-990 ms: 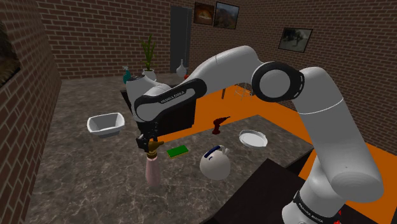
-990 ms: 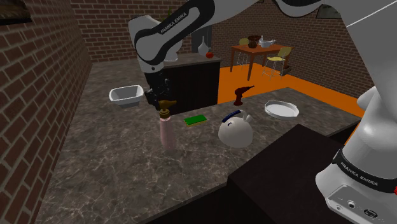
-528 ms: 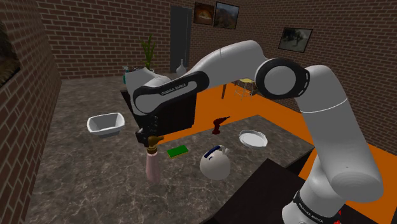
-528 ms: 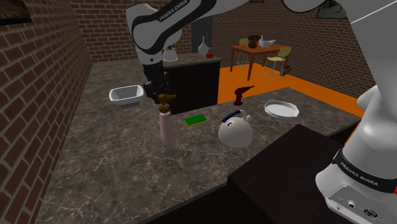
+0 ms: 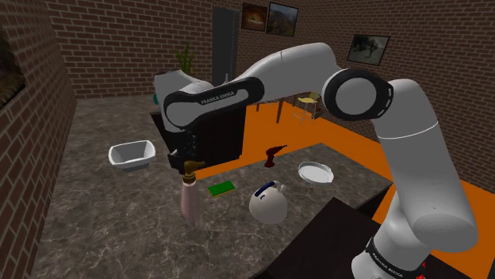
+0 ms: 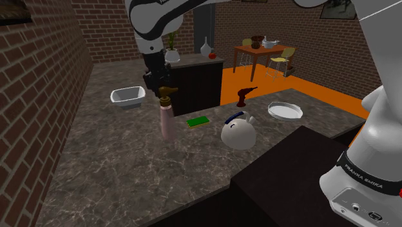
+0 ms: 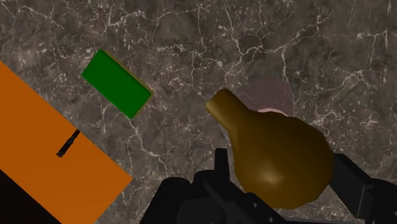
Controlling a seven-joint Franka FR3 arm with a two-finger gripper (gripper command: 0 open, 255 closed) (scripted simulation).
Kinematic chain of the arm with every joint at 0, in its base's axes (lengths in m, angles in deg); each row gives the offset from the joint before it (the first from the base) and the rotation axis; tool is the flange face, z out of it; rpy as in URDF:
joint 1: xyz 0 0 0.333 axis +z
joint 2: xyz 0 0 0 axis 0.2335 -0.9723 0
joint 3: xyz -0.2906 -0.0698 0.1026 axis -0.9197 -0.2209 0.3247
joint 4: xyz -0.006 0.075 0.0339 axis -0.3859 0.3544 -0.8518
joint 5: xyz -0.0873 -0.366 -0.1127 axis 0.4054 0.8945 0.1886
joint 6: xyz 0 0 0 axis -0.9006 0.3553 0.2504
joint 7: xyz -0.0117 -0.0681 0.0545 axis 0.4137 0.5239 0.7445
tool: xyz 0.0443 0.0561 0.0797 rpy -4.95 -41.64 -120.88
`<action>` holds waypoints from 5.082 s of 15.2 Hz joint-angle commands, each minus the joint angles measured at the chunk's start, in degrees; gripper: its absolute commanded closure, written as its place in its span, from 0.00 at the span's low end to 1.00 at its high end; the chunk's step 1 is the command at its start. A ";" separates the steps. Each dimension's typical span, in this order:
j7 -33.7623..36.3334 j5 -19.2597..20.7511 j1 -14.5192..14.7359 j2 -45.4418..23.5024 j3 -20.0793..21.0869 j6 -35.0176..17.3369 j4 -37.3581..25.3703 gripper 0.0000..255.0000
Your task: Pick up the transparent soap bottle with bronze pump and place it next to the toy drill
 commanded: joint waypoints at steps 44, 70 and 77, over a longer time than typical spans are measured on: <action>-22.45 -5.53 -16.03 22.31 -4.24 15.23 4.10 1.00; -55.71 -7.45 -35.98 15.30 -16.16 26.57 -18.27 1.00; -56.51 -7.61 -37.05 16.64 -16.50 21.46 -11.95 1.00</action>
